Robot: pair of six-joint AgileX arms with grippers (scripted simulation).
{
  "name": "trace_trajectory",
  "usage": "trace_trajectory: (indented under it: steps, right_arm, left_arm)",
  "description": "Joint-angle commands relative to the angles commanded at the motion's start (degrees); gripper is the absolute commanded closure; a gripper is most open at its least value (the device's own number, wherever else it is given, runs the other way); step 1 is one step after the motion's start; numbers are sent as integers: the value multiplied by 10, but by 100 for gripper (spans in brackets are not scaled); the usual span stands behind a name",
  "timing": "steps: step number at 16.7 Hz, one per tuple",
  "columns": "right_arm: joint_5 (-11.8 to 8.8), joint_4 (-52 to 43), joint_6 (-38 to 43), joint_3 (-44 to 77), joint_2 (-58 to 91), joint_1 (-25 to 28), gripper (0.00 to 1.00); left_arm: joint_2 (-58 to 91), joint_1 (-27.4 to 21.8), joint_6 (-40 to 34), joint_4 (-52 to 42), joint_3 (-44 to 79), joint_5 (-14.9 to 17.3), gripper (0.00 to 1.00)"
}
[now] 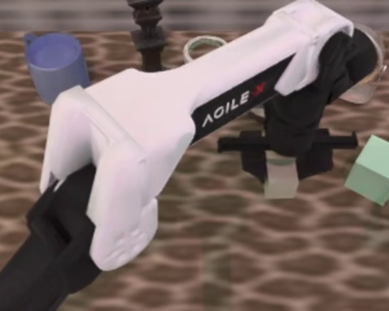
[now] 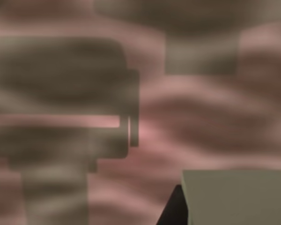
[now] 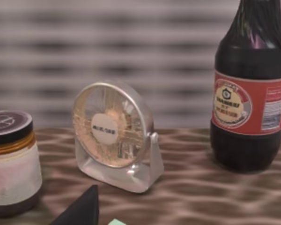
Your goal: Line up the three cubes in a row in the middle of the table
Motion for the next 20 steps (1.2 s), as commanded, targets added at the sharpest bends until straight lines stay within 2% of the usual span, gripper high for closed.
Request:
trace_trajectory:
  steps: [7, 13, 20]
  right_arm:
    - [0, 0, 0, 0, 0, 0, 0]
    - [0, 0, 0, 0, 0, 0, 0]
    - [0, 0, 0, 0, 0, 0, 0]
  left_arm:
    - [-10, -1, -2, 142, -157, 0, 100]
    - [-10, -2, -3, 160, -175, 0, 100]
    - [-10, -2, -3, 160, -175, 0, 47]
